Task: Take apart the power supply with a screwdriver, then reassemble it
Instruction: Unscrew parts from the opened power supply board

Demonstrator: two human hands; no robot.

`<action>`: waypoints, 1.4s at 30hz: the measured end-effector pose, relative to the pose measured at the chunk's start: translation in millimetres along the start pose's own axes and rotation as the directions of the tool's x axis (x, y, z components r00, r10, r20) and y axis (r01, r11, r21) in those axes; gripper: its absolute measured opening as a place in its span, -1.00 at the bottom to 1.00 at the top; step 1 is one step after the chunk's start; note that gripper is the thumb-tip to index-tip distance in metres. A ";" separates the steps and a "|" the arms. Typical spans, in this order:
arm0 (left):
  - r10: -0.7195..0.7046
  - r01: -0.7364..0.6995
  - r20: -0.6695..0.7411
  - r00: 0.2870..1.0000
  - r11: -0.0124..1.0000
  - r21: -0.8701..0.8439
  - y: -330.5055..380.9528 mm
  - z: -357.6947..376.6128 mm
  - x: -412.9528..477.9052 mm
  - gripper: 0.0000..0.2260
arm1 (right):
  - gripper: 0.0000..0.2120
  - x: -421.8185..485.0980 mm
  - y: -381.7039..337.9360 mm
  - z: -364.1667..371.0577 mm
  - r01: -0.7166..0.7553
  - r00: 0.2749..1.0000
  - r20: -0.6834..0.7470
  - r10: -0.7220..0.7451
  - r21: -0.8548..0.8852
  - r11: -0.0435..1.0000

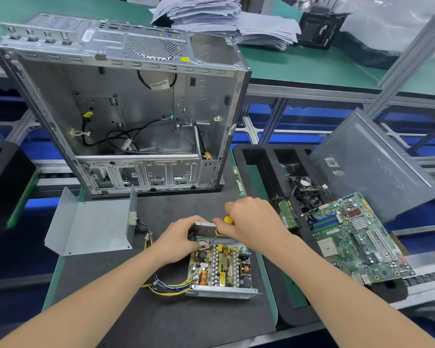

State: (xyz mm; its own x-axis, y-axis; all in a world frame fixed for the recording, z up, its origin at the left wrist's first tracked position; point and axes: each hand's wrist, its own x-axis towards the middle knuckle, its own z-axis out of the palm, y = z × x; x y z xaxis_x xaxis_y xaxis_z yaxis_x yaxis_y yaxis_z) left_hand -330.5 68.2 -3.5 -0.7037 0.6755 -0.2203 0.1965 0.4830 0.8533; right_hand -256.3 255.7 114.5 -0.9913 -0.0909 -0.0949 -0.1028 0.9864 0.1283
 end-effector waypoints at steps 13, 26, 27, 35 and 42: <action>-0.033 0.033 0.009 0.999 0.999 -0.008 1.7 3.0 1.9 -0.50 | -0.48 3.3 0.4 -4.2 -0.033 0.999 0.016 0.032 0.075 0.997; 0.069 -0.066 0.033 0.997 0.994 -0.089 14.0 -7.7 -5.8 -0.52 | -0.57 8.9 -4.2 -12.6 0.080 0.994 0.069 -0.086 0.081 0.993; 0.109 -0.107 0.022 0.994 0.990 -0.091 16.9 -8.8 -6.6 -0.49 | -0.52 9.4 -5.2 -10.8 0.064 0.996 0.056 -0.067 0.050 0.997; 0.278 -0.281 -0.042 0.960 0.950 -0.140 43.4 -10.5 1.4 -0.76 | -0.32 15.4 -21.8 -2.9 -0.166 0.986 -0.024 0.167 0.034 0.986; 0.260 -0.266 -0.080 0.962 0.960 -0.081 39.0 -6.6 7.1 -0.84 | -0.54 4.2 -7.8 -4.0 0.026 0.998 -0.065 -0.015 0.185 0.982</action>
State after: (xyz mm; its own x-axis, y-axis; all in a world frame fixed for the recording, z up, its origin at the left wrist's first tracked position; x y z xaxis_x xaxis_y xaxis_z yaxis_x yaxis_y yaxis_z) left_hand -332.3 88.1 31.3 -0.6807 0.7310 0.0479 0.3206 0.2385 0.9167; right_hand -260.0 247.0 117.1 -0.9930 -0.1140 -0.0319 -0.1120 0.9919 -0.0591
